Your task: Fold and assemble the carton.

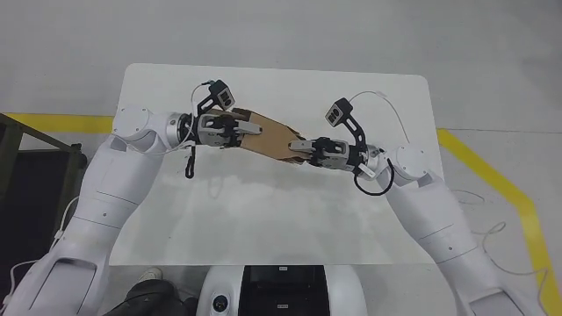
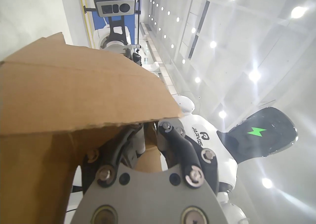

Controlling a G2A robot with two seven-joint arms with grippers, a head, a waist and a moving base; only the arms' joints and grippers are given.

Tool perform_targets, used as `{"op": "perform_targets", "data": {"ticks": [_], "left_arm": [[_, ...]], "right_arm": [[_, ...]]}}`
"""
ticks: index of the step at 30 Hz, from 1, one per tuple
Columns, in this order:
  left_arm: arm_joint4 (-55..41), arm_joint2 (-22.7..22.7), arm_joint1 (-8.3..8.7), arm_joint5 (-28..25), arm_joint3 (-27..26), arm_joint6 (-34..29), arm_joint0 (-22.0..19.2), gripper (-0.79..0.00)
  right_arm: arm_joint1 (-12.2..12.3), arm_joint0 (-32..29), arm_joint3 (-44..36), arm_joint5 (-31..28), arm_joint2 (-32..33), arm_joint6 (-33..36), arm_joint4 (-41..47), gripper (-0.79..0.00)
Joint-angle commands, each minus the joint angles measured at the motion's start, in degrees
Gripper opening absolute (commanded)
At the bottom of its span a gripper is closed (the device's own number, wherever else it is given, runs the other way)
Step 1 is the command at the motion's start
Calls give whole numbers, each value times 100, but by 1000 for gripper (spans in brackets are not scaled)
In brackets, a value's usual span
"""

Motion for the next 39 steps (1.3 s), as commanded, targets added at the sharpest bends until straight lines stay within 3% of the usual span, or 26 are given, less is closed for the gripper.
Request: {"op": "perform_targets", "data": {"ticks": [1, 4, 5, 6, 7, 20, 26, 31, 39], "left_arm": [[61, 3, 4, 3, -2, 17, 7, -785], [98, -11, 9, 4, -5, 45, 17, -785], [100, -19, 11, 1, -6, 55, 24, -785], [97, -27, 13, -1, -7, 53, 30, -785], [89, -40, 14, -5, 1, 62, 36, -785], [127, 21, 1, -321, 378, -68, 130, -785], [265, 163, -30, -751, 413, -225, 141, -785], [461, 195, -62, -1174, 448, 170, 114, -785], [278, 289, -109, -1121, 529, 110, 32, -785]], "right_arm": [[-1, 2, -12, 2, 6, -1, -8, -785], [-4, 1, -35, 0, 21, -15, -3, -785], [-5, -4, -41, -5, 28, -29, 5, -493], [-6, -11, -50, -14, 40, -51, 19, -406], [-6, -18, -58, -23, 54, -76, 27, 0], [68, -198, -95, 73, 431, -126, 102, 0], [108, -319, -188, 235, 561, -59, 135, 0], [147, -434, -419, 143, 745, -164, 85, 0], [190, -624, -763, 193, 911, -170, 135, 0]]}}
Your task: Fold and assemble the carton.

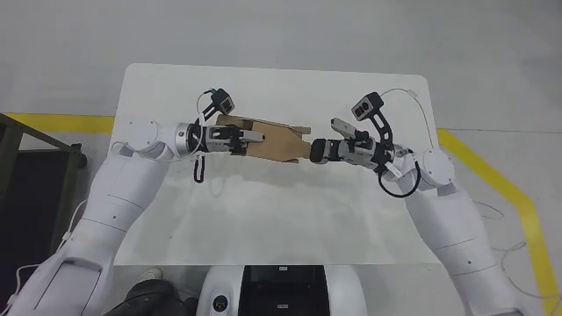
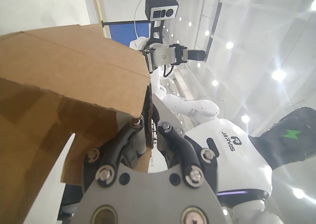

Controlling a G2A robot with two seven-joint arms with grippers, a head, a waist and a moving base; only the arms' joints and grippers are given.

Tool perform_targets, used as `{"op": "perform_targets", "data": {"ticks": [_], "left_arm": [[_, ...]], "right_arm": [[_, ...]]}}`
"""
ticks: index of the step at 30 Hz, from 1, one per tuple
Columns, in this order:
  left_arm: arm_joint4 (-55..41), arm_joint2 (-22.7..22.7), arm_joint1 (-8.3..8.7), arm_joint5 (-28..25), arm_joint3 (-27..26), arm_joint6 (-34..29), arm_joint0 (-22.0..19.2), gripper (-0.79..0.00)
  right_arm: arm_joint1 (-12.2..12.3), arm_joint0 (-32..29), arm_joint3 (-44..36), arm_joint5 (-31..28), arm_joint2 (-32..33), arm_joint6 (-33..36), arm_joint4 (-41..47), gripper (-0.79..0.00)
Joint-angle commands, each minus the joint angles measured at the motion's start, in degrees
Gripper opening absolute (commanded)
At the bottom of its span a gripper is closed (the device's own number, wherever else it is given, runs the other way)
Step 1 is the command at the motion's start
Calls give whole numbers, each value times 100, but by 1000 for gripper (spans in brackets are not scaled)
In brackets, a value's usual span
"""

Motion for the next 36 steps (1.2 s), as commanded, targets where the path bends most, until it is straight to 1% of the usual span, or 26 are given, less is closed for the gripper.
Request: {"op": "perform_targets", "data": {"ticks": [1, 12, 19, 24, 36], "left_arm": [[-72, 15, -10, 32, 15, -46, -21, -785], [-296, -49, -30, 18, 58, -53, -20, -785], [-59, 33, -42, 55, 68, -12, -28, -785], [113, 99, -62, 73, 126, 159, -97, -785], [466, 275, -110, 178, 154, 420, -219, -785]], "right_arm": [[-9, 16, 34, 2, -31, -24, 23, 0], [-68, 136, 337, -126, -136, -91, 286, 0], [-107, 194, 337, -128, -228, 76, 527, 0], [-137, 255, 327, -145, -304, 131, 609, 0], [-234, 494, 253, -166, -630, 52, 481, 0]]}}
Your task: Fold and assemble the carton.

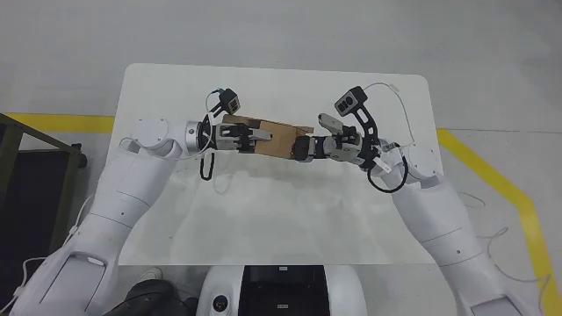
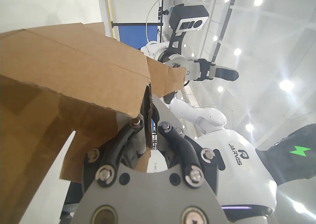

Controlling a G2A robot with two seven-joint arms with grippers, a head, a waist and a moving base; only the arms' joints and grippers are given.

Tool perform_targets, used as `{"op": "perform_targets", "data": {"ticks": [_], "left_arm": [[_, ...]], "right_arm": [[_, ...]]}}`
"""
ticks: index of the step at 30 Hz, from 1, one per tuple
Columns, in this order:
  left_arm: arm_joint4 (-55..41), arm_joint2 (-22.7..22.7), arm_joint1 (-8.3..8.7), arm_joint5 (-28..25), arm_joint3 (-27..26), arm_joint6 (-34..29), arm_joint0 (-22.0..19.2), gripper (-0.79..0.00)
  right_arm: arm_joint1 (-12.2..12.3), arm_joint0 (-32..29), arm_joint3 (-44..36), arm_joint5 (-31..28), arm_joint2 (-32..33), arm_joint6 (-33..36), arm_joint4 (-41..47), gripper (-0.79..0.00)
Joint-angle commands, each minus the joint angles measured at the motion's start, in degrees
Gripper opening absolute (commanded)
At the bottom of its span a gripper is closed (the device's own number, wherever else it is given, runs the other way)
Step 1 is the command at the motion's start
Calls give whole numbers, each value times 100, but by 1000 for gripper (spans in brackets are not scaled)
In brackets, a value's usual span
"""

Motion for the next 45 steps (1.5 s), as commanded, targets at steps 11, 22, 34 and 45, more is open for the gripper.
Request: {"op": "perform_targets", "data": {"ticks": [11, 22, 34, 45], "left_arm": [[-17, -9, -7, 61, -38, -89, -16, -785], [-504, -213, 12, 186, 145, -409, 5, -785], [-786, -323, 17, 376, 250, -668, -51, -785], [-879, -393, -2, 368, 310, -487, -138, -785]], "right_arm": [[-117, 261, 35, -8, -419, -228, -389, 0], [-53, 87, 28, -141, 36, -256, -231, 0], [-61, 33, 184, -216, 114, -314, -199, 0], [-126, 16, 148, -140, -165, 151, 6, 0]]}}
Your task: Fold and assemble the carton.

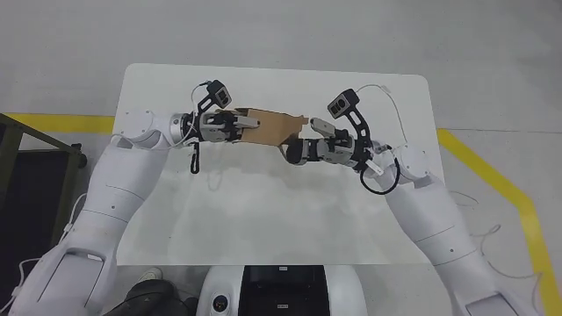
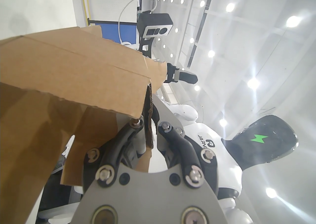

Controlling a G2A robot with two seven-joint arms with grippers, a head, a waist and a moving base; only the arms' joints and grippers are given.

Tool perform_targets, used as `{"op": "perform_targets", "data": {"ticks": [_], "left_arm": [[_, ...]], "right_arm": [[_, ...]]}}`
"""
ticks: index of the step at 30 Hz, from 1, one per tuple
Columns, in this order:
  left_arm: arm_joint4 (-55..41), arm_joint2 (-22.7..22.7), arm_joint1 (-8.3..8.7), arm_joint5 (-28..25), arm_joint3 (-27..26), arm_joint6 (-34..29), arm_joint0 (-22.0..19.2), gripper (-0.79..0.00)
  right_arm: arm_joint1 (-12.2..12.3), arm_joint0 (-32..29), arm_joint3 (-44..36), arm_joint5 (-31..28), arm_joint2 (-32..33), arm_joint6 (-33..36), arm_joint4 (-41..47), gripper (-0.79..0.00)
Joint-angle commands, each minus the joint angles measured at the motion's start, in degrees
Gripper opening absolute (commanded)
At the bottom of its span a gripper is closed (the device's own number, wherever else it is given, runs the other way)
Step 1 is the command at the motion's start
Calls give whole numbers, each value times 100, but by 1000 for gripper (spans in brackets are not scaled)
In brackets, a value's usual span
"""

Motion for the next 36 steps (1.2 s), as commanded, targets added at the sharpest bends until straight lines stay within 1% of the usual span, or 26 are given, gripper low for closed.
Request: {"op": "perform_targets", "data": {"ticks": [1, 9, 17, 22, 30, 36], "left_arm": [[-23, -26, -1, -12, 3, 38, -9, -785], [-63, -67, -2, 24, -82, 64, 40, -785], [-74, -146, 21, 157, -158, -11, 118, -785], [-116, -173, 36, 371, -6, -189, 89, -785], [106, -79, 49, 740, 433, -563, -175, -785], [142, 98, 35, 958, 613, -938, -331, -785]], "right_arm": [[-12, -4, -15, 15, -47, 39, 30, 0], [-130, 158, 116, -19, -385, -47, 106, 0], [-248, 302, 278, -269, -593, -130, 215, 0], [-223, 310, 353, -236, -426, -32, 196, 0], [-66, 63, 252, -46, 139, -13, -47, 0], [-75, 64, 384, -33, 165, -66, -8, 0]]}}
